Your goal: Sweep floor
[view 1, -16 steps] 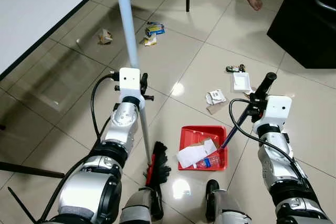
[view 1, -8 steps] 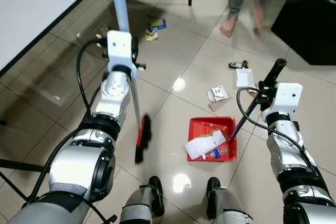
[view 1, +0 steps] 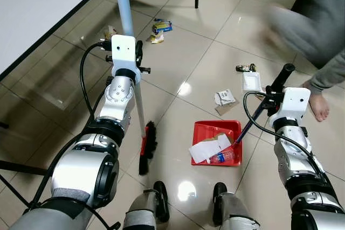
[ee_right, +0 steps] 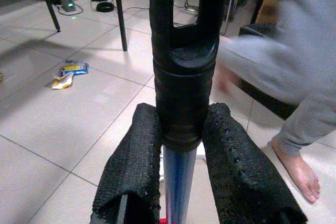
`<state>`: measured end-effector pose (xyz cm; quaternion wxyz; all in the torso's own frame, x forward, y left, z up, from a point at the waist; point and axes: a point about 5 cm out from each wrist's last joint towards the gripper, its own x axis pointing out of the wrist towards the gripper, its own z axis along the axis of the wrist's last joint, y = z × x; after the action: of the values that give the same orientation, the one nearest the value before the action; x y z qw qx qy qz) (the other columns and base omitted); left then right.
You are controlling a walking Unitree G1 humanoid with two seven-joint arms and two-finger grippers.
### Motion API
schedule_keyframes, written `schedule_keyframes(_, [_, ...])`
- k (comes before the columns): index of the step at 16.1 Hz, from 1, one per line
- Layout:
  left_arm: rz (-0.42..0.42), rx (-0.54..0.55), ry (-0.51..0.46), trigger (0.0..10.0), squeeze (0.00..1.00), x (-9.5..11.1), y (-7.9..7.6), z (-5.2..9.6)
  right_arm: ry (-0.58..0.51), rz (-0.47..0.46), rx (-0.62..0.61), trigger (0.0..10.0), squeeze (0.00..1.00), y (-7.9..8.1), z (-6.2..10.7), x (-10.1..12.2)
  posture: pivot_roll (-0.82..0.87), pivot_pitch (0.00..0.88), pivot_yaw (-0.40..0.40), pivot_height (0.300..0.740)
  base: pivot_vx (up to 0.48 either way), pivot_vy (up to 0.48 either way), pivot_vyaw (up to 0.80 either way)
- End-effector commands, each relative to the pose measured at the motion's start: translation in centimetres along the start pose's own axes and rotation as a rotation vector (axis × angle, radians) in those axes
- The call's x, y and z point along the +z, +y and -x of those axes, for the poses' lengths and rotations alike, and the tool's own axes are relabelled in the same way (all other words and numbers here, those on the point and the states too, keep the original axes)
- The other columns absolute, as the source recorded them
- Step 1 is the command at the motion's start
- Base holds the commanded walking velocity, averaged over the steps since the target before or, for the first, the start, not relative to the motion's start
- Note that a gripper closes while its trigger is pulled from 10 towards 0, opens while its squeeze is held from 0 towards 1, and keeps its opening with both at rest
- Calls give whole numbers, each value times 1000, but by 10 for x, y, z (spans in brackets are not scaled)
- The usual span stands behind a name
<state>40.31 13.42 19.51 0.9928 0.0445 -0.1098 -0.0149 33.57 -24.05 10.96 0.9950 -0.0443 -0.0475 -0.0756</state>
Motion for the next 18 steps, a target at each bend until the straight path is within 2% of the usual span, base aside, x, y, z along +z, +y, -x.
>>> schedule_keyframes(1, [-13, 2, -18, 10000, 0, 2, 1, 0, -10, -8, -9, 10000, 0, -2, 0, 0, -55, 291, 140, 740, 0, 0, 0])
schedule_keyframes(18, [-13, -2, -1, 10000, 0, 1, -1, -1, -4, -22, -8, 10000, 0, 3, 1, -2, -53, 304, 136, 740, 0, 0, 0])
